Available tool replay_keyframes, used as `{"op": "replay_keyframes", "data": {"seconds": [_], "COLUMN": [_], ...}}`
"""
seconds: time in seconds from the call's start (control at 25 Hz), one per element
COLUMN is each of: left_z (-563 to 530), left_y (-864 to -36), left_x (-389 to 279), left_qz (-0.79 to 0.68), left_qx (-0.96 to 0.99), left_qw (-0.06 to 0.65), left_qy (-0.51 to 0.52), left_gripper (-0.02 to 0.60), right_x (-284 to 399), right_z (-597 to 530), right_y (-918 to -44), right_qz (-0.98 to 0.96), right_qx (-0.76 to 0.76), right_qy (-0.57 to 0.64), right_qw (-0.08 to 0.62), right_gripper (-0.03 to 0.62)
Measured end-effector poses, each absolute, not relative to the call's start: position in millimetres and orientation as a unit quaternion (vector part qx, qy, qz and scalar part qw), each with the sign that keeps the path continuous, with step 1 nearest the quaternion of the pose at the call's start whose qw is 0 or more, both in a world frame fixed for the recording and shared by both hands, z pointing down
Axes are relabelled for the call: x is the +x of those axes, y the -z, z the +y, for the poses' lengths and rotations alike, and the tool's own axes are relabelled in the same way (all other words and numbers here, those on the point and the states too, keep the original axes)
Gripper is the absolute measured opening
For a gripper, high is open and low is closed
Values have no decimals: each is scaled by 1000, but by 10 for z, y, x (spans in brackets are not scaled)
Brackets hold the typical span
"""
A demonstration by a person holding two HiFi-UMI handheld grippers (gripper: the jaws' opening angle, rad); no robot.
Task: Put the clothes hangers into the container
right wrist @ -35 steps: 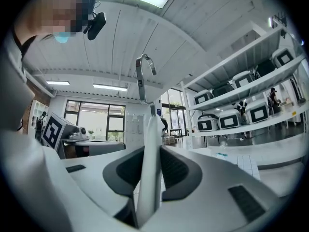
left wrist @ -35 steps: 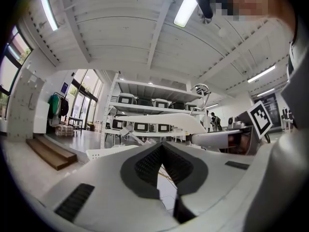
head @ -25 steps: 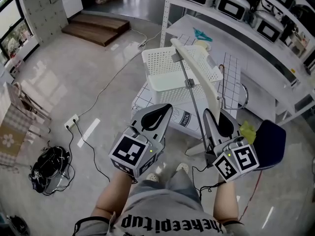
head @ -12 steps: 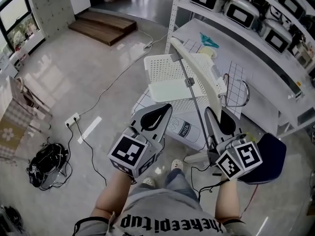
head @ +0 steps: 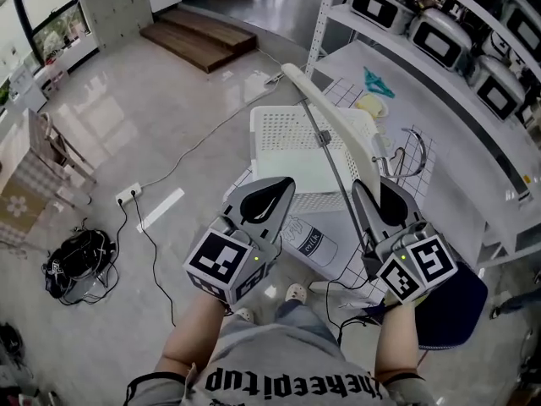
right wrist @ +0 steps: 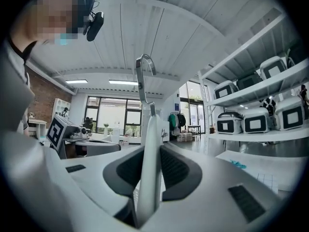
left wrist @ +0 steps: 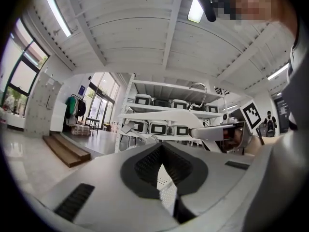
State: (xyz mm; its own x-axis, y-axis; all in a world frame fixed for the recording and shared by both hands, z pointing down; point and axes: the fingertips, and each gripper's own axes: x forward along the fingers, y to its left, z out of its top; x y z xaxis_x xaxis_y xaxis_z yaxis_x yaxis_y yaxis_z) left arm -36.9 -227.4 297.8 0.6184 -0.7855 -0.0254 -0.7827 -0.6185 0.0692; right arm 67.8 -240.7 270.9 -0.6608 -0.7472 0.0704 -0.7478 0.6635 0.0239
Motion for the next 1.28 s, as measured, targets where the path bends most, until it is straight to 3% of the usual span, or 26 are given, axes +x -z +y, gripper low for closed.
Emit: {"op": "replay_keyframes", "data": {"seconds": [1.28], "left_z": [-2766], "left_y": [-3171], "left_x": [-266], "left_qz": [-592], "left_qx": [805], "left_qw": [37], "left_qy": [3], "left_gripper": [9], "right_x": [779], "right_z": [-3573], "right_y": [-2879], "right_qz": [-980], "right_qx": [188], "right_qy": [-4], "right_qw": [70], "right_gripper": [77]}}
